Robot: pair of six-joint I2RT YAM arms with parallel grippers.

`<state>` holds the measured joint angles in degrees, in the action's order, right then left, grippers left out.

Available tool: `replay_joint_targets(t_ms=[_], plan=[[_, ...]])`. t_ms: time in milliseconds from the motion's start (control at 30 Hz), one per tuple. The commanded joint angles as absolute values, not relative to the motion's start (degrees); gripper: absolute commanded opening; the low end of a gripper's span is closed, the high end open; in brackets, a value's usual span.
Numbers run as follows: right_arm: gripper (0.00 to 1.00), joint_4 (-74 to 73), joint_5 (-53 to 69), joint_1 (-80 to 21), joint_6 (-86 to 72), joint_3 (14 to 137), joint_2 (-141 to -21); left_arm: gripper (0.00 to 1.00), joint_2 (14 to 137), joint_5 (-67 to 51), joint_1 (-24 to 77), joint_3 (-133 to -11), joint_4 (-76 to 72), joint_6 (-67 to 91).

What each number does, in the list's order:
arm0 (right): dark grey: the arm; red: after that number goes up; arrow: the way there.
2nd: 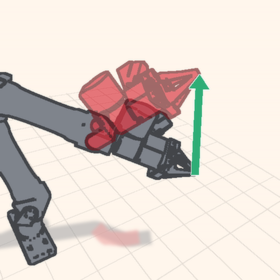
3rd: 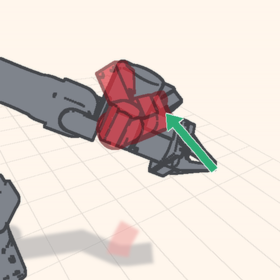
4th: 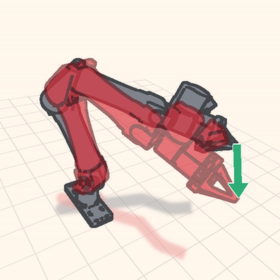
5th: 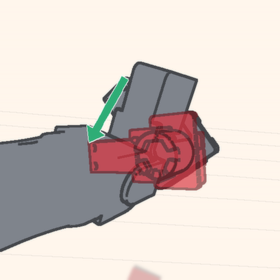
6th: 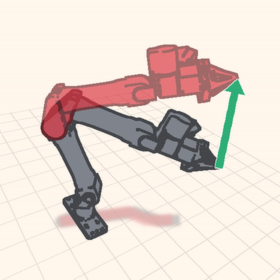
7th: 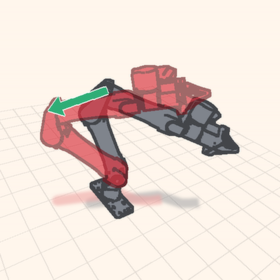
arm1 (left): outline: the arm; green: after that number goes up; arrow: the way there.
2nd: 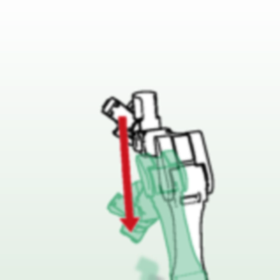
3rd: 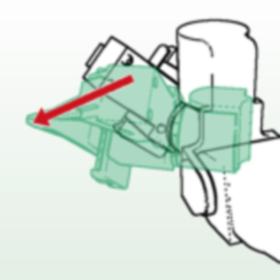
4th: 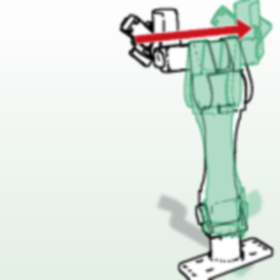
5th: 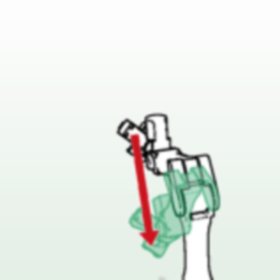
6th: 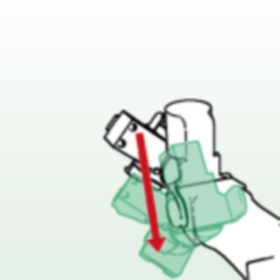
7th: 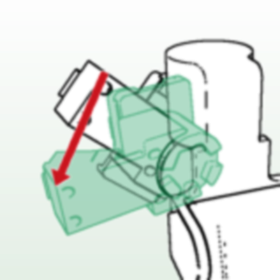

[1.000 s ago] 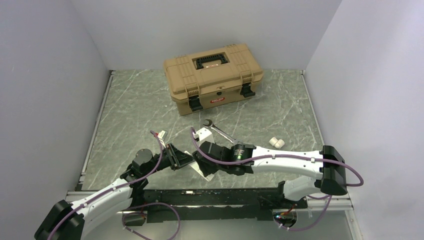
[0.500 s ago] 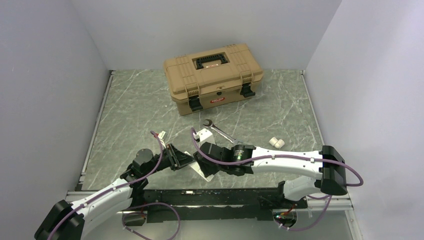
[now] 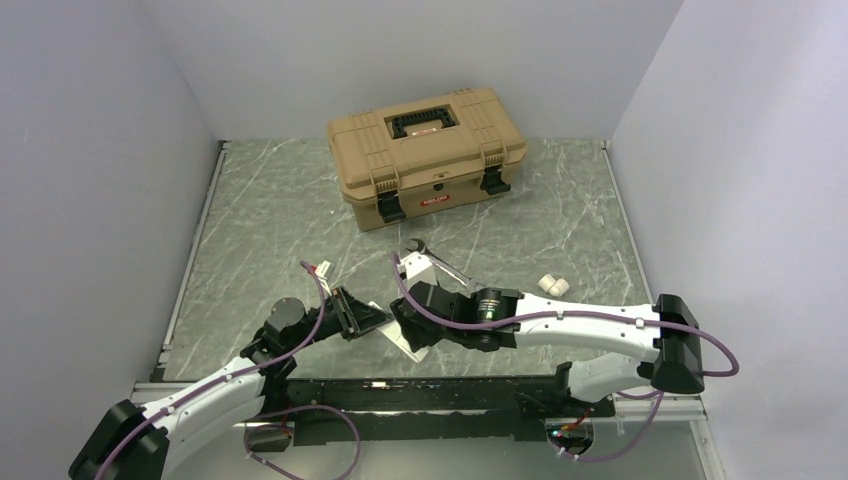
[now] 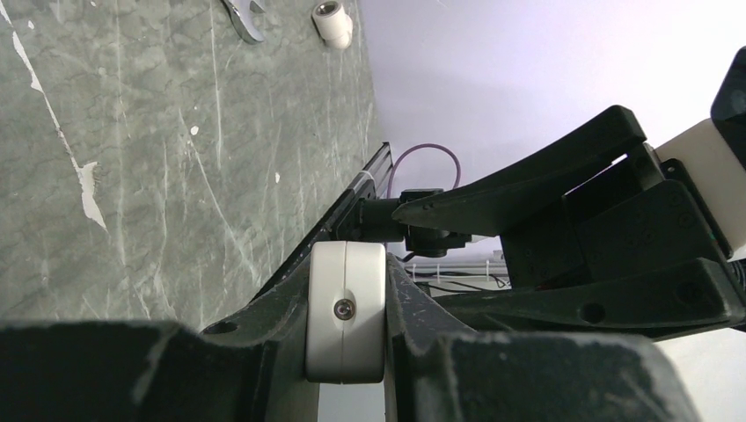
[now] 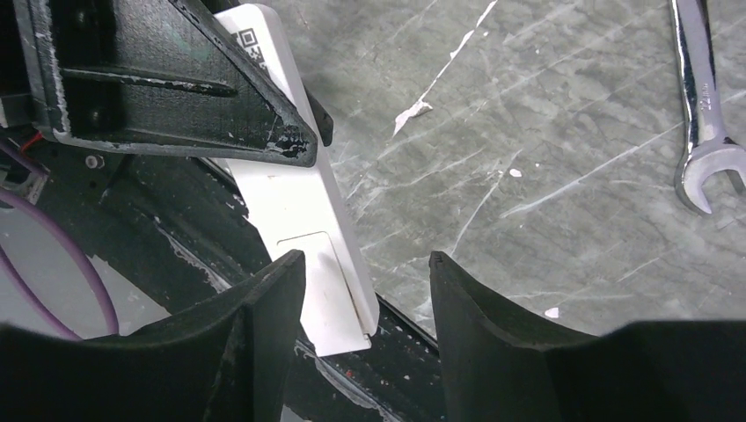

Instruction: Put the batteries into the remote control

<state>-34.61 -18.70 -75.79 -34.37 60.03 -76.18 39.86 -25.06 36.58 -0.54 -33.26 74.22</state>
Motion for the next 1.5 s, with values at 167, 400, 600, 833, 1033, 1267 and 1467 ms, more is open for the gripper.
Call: replay_joint_targets(t_ms=[167, 400, 600, 833, 1033, 1267, 1467], plan=[[0.59, -32.4, -20.6, -75.6, -34.9, 62.1, -75.4, 0.02, 39.0, -25.4, 36.8, 2.9, -37.4, 74.4], [0.59, -30.3, -20.9, -75.7, -34.6, 63.0, -77.9, 0.02, 38.6, -25.4, 36.8, 2.8, -37.0, 74.3], [0.59, -30.0, -22.1, -75.5, -34.7, 63.4, -78.9, 0.02, 39.0, -25.5, 36.8, 2.9, -37.5, 74.5], [0.59, -30.8, -22.1, -75.1, -34.6, 63.4, -79.6, 0.02, 38.8, -25.7, 36.8, 3.0, -37.6, 74.7], [0.56, -31.7, -21.2, -75.0, -35.3, 61.4, -79.2, 0.02, 37.5, -25.3, 36.8, 2.9, -36.4, 74.6], [0.55, -32.1, -19.5, -75.2, -36.4, 59.0, -78.1, 0.03, 37.2, -25.1, 36.7, 2.8, -35.9, 74.5], [0.54, -32.3, -18.6, -75.4, -37.0, 57.9, -77.8, 0.03, 37.5, -25.1, 36.7, 2.8, -36.3, 74.6]])
